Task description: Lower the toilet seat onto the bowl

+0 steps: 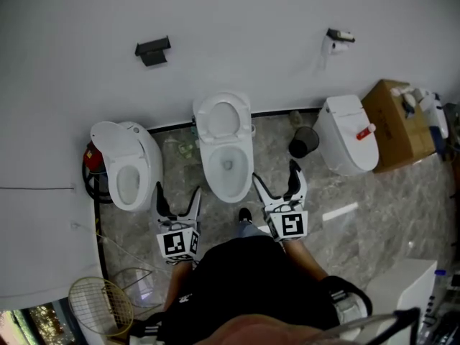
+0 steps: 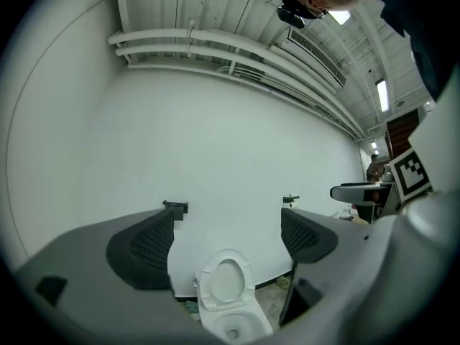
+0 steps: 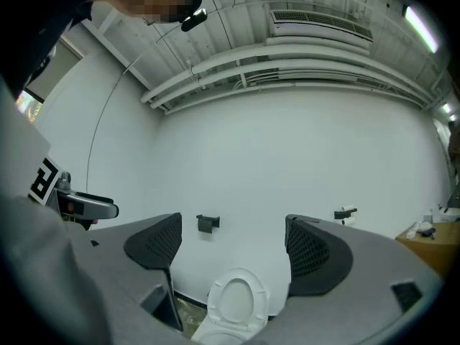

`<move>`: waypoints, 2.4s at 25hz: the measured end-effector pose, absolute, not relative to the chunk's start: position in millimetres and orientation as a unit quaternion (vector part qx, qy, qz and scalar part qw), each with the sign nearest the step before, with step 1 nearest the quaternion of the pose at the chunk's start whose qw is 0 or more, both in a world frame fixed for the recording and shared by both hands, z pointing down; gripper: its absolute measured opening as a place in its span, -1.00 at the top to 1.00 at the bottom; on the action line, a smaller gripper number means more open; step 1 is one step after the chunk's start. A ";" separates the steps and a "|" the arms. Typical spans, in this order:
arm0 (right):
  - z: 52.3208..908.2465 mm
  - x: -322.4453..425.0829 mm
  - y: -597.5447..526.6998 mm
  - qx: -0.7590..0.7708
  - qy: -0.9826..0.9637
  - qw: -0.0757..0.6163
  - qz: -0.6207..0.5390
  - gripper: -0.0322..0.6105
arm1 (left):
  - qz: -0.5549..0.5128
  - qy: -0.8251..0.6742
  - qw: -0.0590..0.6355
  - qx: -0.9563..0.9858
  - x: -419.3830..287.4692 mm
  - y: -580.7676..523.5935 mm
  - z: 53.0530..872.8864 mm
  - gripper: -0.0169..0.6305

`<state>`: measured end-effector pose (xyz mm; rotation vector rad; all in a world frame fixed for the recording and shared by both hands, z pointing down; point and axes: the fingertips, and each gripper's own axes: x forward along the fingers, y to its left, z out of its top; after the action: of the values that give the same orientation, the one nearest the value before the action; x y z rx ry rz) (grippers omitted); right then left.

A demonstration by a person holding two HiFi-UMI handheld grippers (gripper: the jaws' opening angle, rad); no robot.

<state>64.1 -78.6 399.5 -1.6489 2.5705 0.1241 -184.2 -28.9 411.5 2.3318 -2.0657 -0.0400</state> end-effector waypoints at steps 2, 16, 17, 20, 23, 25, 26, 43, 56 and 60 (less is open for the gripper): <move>399.2 72.4 -98.8 -0.535 0.843 0.040 0.040 -0.47 | -0.006 -0.659 0.015 0.752 -172.0 -51.1 413.0 -0.46; 412.1 107.3 -187.1 -0.517 0.855 0.012 0.034 -0.47 | 0.019 -0.669 0.028 0.743 -137.1 -135.5 417.6 -0.46; 413.8 107.7 -189.5 -0.517 0.855 0.010 0.030 -0.47 | 0.020 -0.669 0.029 0.742 -137.8 -138.7 417.4 -0.46; 417.2 106.6 -196.0 -0.518 0.855 0.006 0.029 -0.47 | 0.021 -0.668 0.031 0.743 -140.8 -145.9 420.2 -0.46; 420.8 101.3 -200.6 -0.519 0.854 0.008 0.029 -0.47 | 0.026 -0.662 0.034 0.748 -145.2 -152.5 427.7 -0.45; 426.7 96.7 -201.6 -0.520 0.854 0.007 0.029 -0.47 | 0.026 -0.654 0.035 0.756 -148.9 -156.9 436.6 -0.45; 431.3 94.5 -202.3 -0.521 0.853 0.004 0.027 -0.47 | 0.030 -0.649 0.035 0.760 -150.8 -159.7 440.2 -0.45; 542.7 52.4 -251.8 -0.510 0.851 -0.123 0.019 -0.47 | 0.110 -0.591 0.104 0.792 -193.2 -231.1 543.2 -0.33; 635.2 21.3 -329.2 -0.473 0.861 -0.187 0.015 -0.46 | 0.176 -0.538 0.107 0.817 -178.2 -311.4 635.4 -0.31; 659.8 14.9 -356.0 -0.468 0.862 -0.196 0.017 -0.46 | 0.194 -0.536 0.112 0.814 -176.2 -337.8 665.4 -0.27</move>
<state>14.9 -356.0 659.8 -1.6867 3.1069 0.0598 -176.2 -337.8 665.4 2.3905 -1.5729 0.5711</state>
